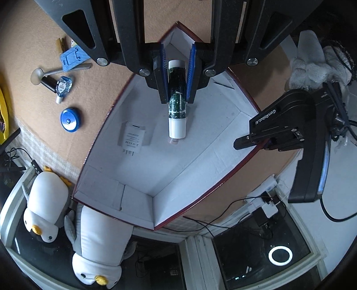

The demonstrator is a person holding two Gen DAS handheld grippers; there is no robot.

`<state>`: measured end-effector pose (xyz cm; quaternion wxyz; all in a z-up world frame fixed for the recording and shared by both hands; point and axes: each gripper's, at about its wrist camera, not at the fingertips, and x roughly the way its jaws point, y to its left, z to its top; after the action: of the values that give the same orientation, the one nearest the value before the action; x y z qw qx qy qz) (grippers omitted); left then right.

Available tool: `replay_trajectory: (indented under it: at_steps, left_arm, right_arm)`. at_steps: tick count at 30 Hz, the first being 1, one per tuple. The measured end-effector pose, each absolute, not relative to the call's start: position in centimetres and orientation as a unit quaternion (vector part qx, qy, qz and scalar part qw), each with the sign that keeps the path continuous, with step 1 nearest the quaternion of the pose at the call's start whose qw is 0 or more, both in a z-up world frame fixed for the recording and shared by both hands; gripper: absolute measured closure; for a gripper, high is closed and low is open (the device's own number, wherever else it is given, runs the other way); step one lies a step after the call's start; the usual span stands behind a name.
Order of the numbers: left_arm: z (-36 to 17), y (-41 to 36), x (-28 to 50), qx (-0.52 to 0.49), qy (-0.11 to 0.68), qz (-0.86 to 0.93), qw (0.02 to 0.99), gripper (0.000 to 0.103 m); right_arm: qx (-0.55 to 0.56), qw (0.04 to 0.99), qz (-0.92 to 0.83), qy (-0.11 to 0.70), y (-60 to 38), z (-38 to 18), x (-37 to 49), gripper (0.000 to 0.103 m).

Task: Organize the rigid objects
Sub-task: 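Carry the glue stick into the box and open the right gripper, then move the right gripper out of the box to the blue eye-drop bottle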

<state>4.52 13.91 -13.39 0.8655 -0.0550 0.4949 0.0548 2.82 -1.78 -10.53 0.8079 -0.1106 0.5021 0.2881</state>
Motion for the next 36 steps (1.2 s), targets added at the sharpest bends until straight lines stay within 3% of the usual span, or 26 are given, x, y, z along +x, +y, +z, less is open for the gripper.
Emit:
replay_trajectory:
  at_steps: [12,17,36]
  left_arm:
    - [-13.6,14.0,4.6,-0.058,0.497,0.054,0.864,0.091]
    - [-13.7,14.0,4.6,-0.056,0.498,0.054,0.864,0.091]
    - [-13.6,14.0,4.6,-0.053,0.499,0.053,0.863,0.091]
  right_arm:
    - [-0.118,0.802,0.292,0.507,-0.9,-11.5,3.0,0.089]
    - [-0.115,0.807,0.292,0.501,-0.9,-11.1,3.0,0.075]
    - [-0.043,0.834,0.27,0.48,-6.0,-8.0,3.2,0.067]
